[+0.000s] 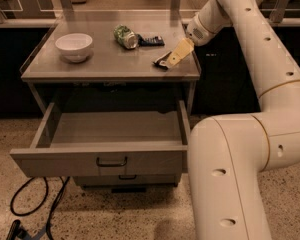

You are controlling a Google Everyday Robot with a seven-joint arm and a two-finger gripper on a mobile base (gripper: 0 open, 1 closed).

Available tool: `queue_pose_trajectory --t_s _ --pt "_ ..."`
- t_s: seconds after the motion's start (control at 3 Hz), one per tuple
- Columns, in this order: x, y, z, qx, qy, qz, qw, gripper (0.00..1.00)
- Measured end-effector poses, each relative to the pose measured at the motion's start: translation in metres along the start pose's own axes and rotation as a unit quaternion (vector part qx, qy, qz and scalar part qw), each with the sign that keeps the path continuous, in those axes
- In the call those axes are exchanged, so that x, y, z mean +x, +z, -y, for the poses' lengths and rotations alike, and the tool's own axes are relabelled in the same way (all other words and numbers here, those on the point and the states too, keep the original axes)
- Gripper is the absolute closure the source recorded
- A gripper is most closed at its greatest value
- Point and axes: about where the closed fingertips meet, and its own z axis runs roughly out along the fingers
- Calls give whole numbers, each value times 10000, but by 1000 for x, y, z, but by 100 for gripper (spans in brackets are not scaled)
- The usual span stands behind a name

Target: Place rxbar chocolate into top drawer

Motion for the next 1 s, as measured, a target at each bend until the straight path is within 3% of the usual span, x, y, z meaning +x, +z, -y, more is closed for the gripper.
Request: queue_pose_trajectory --t_s 0.67,1.0 --pt "1 14 7 62 67 -9 10000 0" --pt "-12 68 -1 -2 -139 -301 9994 0"
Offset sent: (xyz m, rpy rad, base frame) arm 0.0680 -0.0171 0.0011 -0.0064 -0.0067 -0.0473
